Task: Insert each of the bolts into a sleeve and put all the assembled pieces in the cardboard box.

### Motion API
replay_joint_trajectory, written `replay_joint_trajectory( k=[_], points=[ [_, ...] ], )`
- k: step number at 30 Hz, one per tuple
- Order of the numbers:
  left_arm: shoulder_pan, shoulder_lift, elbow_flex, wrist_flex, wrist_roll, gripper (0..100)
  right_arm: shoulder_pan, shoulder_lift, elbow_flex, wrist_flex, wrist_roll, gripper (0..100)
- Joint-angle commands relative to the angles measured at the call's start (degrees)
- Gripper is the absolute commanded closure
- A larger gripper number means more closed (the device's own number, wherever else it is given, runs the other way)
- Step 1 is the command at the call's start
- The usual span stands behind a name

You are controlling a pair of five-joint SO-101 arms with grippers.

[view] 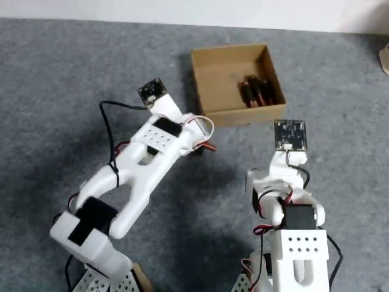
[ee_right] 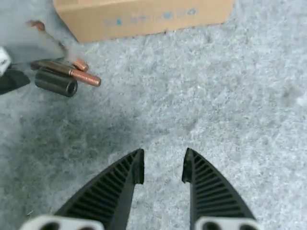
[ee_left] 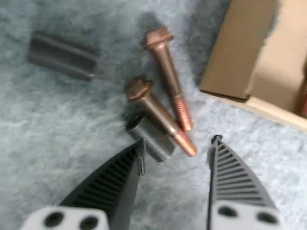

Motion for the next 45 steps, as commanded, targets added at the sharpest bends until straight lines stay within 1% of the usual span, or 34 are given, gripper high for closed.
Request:
replay_joint_trajectory(
  k=[1,5,8,11,19,22,28,31,34,39,42,45],
  points=[
    [0.6,1.5,-5.0,-1.1,2.7,80,-1.2,-1.0,-0.4,-1.2,0.7,86.7],
    [-0.3,4.2,-6.0,-0.9,5.7,82,-4.1,-1.0,1.1,-1.2,0.7,86.7],
    [-1.2,4.9,-5.9,-0.9,6.0,82,-6.1,-1.0,1.7,-1.2,0.7,86.7],
    [-3.6,4.9,-5.8,-0.8,7.5,82,-6.1,-1.0,1.7,-1.2,0.7,86.7],
    [-8.2,5.4,-5.6,-0.9,7.4,82,-6.3,-1.0,1.9,-1.2,0.7,86.7],
    [-7.8,5.5,-5.4,-0.8,7.4,82,-6.3,-1.0,1.9,-1.2,0.7,86.7],
    [-4.5,5.6,-2.9,-1.1,7.4,82,-6.3,-1.0,2.0,-1.2,0.7,86.7],
    [-3.2,5.6,-1.0,-2.8,7.6,83,-6.3,-1.0,2.0,-1.2,0.7,86.7],
    [-3.0,5.6,1.3,-5.1,9.8,83,-6.3,-1.0,2.0,-1.2,0.7,86.7],
    [-3.5,5.6,2.4,-6.1,10.0,83,-6.3,-1.0,2.0,-1.2,0.7,86.7],
    [-5.7,5.7,2.4,-6.1,10.1,83,-6.3,-1.0,2.0,-1.2,0.7,86.7],
    [-9.2,5.7,2.4,-6.1,10.2,90,-6.3,-1.0,2.0,-1.2,0.7,86.7]
  ],
)
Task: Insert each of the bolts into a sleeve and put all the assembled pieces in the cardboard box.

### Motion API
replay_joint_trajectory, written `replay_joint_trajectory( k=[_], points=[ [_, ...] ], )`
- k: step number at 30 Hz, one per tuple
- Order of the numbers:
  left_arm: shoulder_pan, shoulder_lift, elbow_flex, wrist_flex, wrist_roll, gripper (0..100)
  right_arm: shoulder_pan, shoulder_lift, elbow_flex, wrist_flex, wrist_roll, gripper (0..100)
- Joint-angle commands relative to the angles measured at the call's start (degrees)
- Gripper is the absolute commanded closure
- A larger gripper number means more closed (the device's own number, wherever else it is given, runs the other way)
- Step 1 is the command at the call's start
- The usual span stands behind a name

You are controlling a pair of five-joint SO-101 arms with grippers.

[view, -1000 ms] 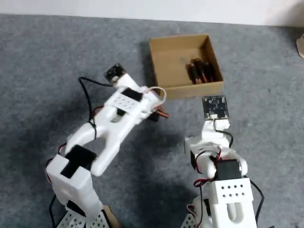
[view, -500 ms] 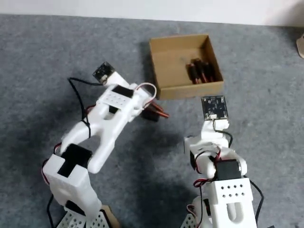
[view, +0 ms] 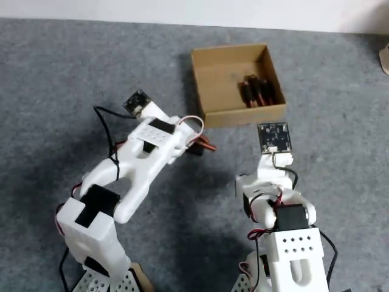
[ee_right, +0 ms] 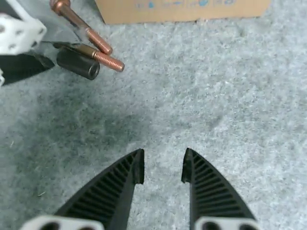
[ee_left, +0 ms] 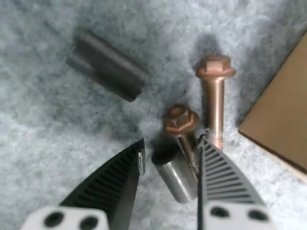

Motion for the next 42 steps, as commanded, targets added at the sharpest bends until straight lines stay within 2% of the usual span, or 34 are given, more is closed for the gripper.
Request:
replay_joint_trajectory(
  k=[1,3,7,13,18,23,30,33,42],
  points=[
    [-4.2,0.2,-0.2,-1.1,0.8,93,-0.4,-0.9,-0.1,-1.0,0.7,86.7],
    [-5.7,2.6,-0.8,-1.1,0.8,100,-0.4,-0.9,-0.1,-1.0,0.7,86.7],
    [-6.2,8.9,-3.9,-1.1,0.6,98,-0.4,-0.9,-0.1,-1.0,0.7,86.7],
    [-4.2,11.6,-11.4,9.3,0.4,99,-0.3,-0.9,-0.1,-1.0,0.7,86.7],
    [-4.4,12.5,-12.9,10.4,-3.9,99,-0.3,-0.9,-0.1,-1.0,0.7,86.7],
    [-3.6,12.3,-13.7,11.4,-4.4,99,-0.3,-0.9,0.0,-1.0,0.7,86.7],
    [0.0,12.3,-24.7,28.0,-4.2,99,-0.3,-0.9,0.0,-1.0,0.7,86.7],
    [0.9,12.4,-28.5,32.5,-4.2,99,-0.3,-0.9,0.0,-1.0,0.7,86.7],
    [1.1,12.9,-35.6,32.5,-4.5,99,-0.4,-0.9,1.6,-2.9,0.7,86.7]
  ],
)
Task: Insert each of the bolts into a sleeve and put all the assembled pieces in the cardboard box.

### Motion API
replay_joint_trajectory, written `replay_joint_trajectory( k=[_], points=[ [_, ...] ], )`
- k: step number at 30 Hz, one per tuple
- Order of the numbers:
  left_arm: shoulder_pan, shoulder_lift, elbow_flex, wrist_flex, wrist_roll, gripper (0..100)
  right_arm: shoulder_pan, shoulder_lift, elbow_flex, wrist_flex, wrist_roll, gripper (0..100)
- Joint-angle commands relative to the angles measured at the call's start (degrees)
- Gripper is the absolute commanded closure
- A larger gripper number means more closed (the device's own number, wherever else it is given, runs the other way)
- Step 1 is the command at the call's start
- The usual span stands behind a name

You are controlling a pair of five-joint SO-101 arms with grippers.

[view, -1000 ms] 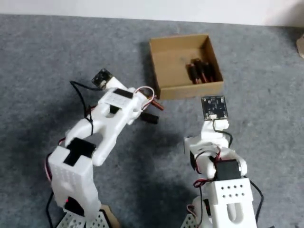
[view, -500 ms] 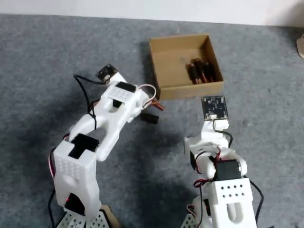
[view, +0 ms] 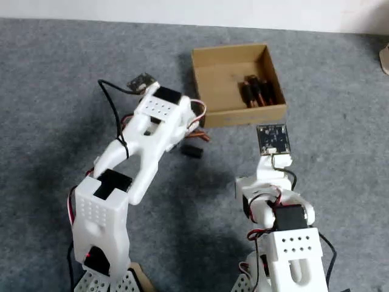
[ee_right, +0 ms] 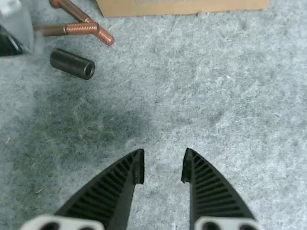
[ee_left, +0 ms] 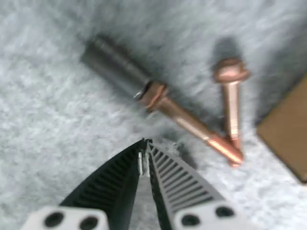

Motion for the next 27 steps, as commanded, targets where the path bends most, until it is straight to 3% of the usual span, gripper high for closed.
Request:
replay_joint_trajectory(
  k=[1,6,9,13,22,27],
  points=[
    [1.1,-0.8,-3.9,0.4,-0.2,99,-0.4,-0.7,0.1,-1.9,0.7,86.7],
    [1.1,-0.8,-3.6,0.4,0.8,99,-0.4,-0.7,0.1,-2.0,0.7,86.7],
    [0.6,-0.8,-3.6,0.7,8.1,99,-0.4,-0.7,0.1,-2.0,0.7,86.7],
    [0.6,-0.8,-3.8,0.4,11.3,97,-0.4,-0.7,0.1,-2.0,0.7,86.7],
    [1.1,-0.7,-3.3,0.7,10.4,62,-0.4,-0.7,0.2,-2.0,0.7,86.7],
    [0.7,-0.7,-1.0,-0.4,14.9,61,-0.4,-0.7,0.2,-2.0,0.7,86.7]
  ],
)
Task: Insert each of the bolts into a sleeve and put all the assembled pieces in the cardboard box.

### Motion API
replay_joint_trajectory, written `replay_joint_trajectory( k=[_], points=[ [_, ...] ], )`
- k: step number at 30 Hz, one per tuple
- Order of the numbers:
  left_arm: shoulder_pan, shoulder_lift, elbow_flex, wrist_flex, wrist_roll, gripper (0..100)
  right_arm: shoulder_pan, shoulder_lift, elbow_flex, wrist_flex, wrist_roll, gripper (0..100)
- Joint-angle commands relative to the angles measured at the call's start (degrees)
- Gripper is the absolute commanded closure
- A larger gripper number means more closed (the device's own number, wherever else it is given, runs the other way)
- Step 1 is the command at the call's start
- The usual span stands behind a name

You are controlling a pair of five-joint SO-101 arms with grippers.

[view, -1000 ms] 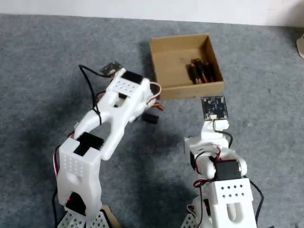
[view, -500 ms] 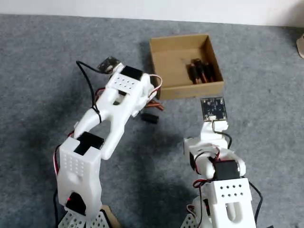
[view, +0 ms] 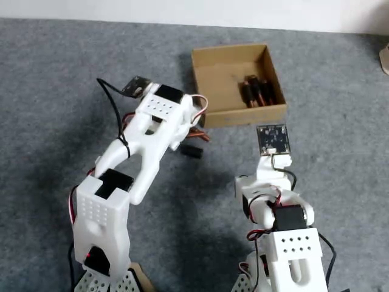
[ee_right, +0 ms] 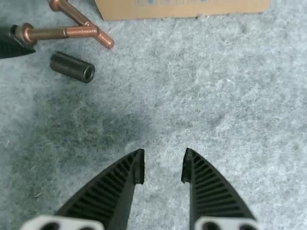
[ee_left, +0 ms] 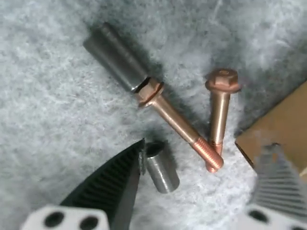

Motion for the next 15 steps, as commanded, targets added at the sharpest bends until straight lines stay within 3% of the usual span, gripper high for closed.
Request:
replay_joint_trajectory(
  k=[1,11,15],
  points=[
    [0.3,-0.9,0.7,-1.6,1.7,61,-0.4,-0.7,-0.4,-1.0,0.7,86.7],
    [-1.7,-1.5,4.3,-4.0,5.5,61,-0.4,-0.7,-0.4,-1.0,0.7,86.7],
    [-2.0,-1.5,2.2,-2.1,15.7,61,-0.4,-0.7,-0.4,-1.1,0.7,86.7]
  ],
)
